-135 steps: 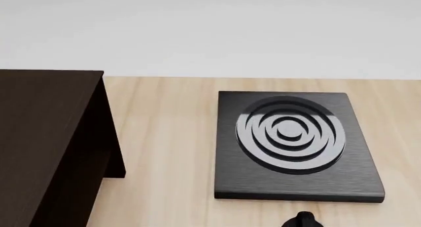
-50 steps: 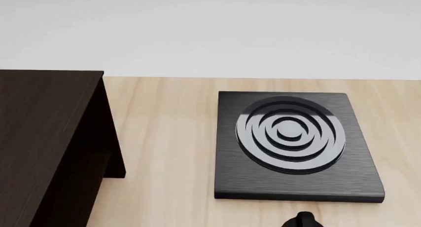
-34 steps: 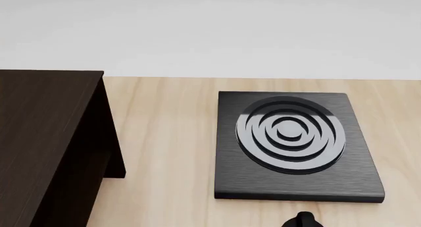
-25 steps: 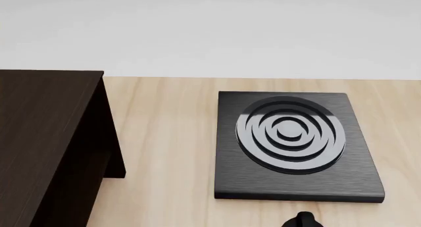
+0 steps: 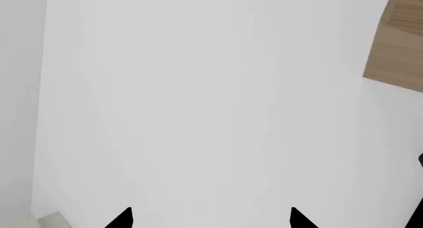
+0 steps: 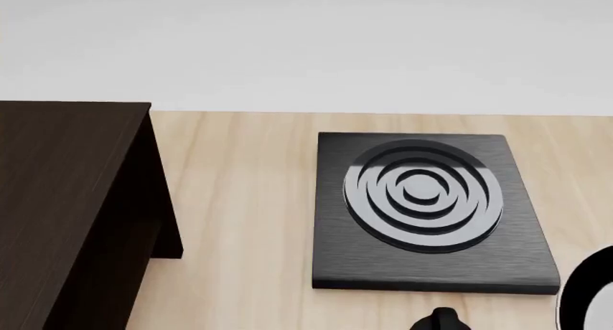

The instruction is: Put the frying pan under the cabinet shelf.

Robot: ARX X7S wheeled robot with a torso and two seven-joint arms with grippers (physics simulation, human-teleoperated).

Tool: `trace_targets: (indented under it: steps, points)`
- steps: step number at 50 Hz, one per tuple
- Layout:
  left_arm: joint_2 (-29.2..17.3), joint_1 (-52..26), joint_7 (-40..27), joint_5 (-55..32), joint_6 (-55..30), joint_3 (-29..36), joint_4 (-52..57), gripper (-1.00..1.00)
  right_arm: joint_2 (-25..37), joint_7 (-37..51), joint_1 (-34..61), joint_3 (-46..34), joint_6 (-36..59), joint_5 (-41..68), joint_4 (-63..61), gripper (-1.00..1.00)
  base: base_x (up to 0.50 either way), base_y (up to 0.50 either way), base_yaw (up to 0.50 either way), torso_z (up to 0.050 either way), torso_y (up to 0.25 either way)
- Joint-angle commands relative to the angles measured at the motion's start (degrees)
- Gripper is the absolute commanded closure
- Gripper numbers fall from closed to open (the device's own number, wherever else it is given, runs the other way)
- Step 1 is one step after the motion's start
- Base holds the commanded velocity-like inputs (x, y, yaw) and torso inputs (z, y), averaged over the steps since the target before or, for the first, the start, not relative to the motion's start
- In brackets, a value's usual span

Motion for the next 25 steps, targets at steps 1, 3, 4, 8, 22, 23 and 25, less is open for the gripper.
trace_targets:
  steps: [1,3,4,8,22,23,25]
  points:
    - [0.00,0.00,0.00,0.00,0.00,0.00,0.00,-1.00,3.92,0.56,3.02,2.89,6.60,0.47,-9.39,1.00,0.00,0.00,0.00,0.000,0.000]
    - [0.00,0.00,0.00,0.00,0.00,0.00,0.00,-1.00,4.60,1.03,3.80,3.19,7.98,1.08,-10.33,1.00,0.00,0.00,0.00,0.000,0.000]
    - [0.00,0.00,0.00,0.00,0.00,0.00,0.00,-1.00,5.06,1.22,4.37,3.53,9.03,1.79,-11.09,1.00,0.00,0.00,0.00,0.000,0.000]
    - [0.00,0.00,0.00,0.00,0.00,0.00,0.00,-1.00,6.62,2.15,5.68,4.63,12.97,4.04,-14.21,1.00,0.00,0.00,0.00,0.000,0.000]
    - [0.00,0.00,0.00,0.00,0.00,0.00,0.00,-1.00,13.52,7.62,16.84,9.83,32.70,17.78,-23.56,1.00,0.00,0.00,0.00,0.000,0.001]
    - [0.00,0.00,0.00,0.00,0.00,0.00,0.00,-1.00,14.46,8.25,18.28,9.54,34.57,19.04,-23.95,1.00,0.00,0.00,0.00,0.000,0.000]
    - [0.00,0.00,0.00,0.00,0.00,0.00,0.00,-1.00,15.72,9.66,22.88,10.68,39.50,23.61,-24.92,1.00,0.00,0.00,0.00,0.000,0.000]
